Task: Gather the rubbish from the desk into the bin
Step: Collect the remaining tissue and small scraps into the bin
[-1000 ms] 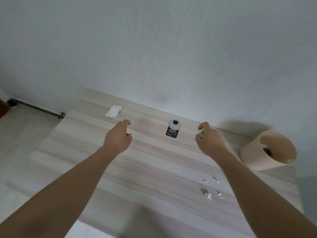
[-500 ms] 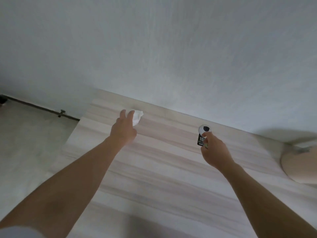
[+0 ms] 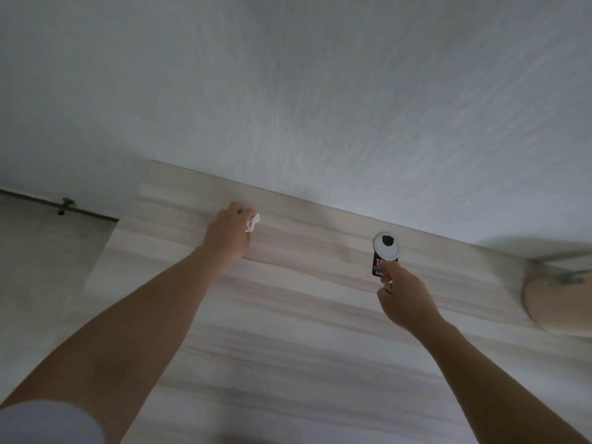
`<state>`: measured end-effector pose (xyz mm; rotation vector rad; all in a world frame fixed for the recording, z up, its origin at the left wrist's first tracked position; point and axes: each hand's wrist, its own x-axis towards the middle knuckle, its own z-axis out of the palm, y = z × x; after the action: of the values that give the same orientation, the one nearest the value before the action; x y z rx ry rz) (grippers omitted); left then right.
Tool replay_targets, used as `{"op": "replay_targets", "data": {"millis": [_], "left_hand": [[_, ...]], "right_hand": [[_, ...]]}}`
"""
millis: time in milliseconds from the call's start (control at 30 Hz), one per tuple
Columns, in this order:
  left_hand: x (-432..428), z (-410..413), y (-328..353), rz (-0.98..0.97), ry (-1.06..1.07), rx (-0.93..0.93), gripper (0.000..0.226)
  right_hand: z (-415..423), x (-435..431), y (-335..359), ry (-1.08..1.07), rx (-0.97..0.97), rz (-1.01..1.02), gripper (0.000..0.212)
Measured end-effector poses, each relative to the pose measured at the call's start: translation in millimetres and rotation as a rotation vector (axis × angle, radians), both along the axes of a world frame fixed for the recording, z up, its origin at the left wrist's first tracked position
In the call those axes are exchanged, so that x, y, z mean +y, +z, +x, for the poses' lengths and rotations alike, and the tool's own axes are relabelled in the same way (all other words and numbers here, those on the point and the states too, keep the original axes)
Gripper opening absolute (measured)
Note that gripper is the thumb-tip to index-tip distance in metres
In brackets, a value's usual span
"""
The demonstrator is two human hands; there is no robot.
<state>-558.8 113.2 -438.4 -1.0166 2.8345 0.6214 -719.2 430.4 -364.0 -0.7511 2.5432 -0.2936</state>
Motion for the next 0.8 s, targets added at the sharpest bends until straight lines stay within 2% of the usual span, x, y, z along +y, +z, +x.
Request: {"op": "replay_targets", "data": {"millis": [200, 400, 633, 800], "left_hand": [[14.2, -0.6, -7.1, 0.051, -0.003, 0.035, 0.014], [53.9, -5.4, 12.1, 0.087, 0.057, -0.088, 0.03], [126.2, -23.8, 50.9, 0.077, 0.022, -0.04, 0.022], [185.1, -33.6, 76.9, 0.084, -0.034, 0.047, 0.009]], "right_hand": [[-3.4, 13.3, -3.1, -0.012, 0.001, 0.012, 0.042], [-7.5, 47.5, 3.5, -0.086, -0.026, -0.01, 0.044], [-14.1, 110.5, 23.2, -0.115, 0.016, -0.05, 0.045], [-23.6, 156.2, 36.7, -0.105, 0.043, -0.06, 0.046]]}}
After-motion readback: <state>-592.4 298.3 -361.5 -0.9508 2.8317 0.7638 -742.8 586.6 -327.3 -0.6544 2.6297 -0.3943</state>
